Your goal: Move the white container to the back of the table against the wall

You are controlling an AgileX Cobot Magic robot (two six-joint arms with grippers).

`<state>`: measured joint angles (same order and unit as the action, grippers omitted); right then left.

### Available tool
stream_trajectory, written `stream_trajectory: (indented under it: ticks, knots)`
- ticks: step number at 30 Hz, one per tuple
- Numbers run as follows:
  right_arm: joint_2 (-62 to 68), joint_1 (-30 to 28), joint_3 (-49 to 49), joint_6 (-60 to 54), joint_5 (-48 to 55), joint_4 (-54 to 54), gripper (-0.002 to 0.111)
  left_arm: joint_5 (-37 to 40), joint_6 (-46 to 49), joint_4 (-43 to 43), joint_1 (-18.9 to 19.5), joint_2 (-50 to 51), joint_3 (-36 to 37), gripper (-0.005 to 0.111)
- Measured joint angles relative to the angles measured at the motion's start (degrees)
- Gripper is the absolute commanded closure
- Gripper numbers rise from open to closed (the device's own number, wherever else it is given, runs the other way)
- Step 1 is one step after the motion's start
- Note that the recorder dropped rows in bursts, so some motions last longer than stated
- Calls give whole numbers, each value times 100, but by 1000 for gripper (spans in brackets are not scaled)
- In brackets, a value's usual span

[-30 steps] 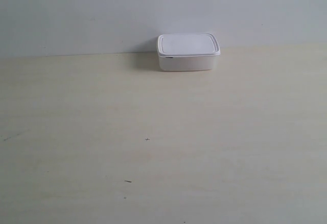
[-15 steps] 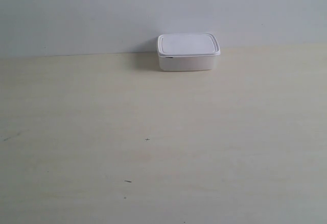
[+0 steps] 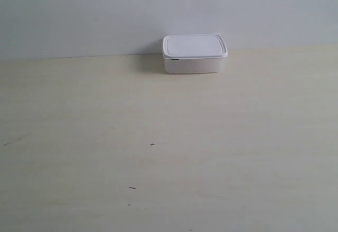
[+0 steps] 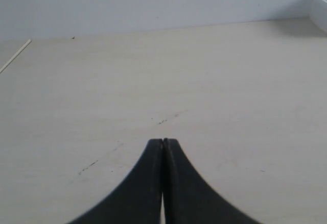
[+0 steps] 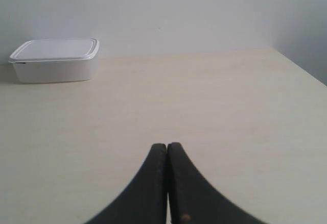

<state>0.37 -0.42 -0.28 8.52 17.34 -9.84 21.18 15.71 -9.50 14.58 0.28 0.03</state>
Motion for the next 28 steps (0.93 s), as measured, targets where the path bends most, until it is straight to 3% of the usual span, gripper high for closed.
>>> stream_trajectory:
  ticks: [28]
  knots:
    - [0, 0, 0, 0, 13, 0, 108, 0, 0, 0, 0, 0, 0, 107]
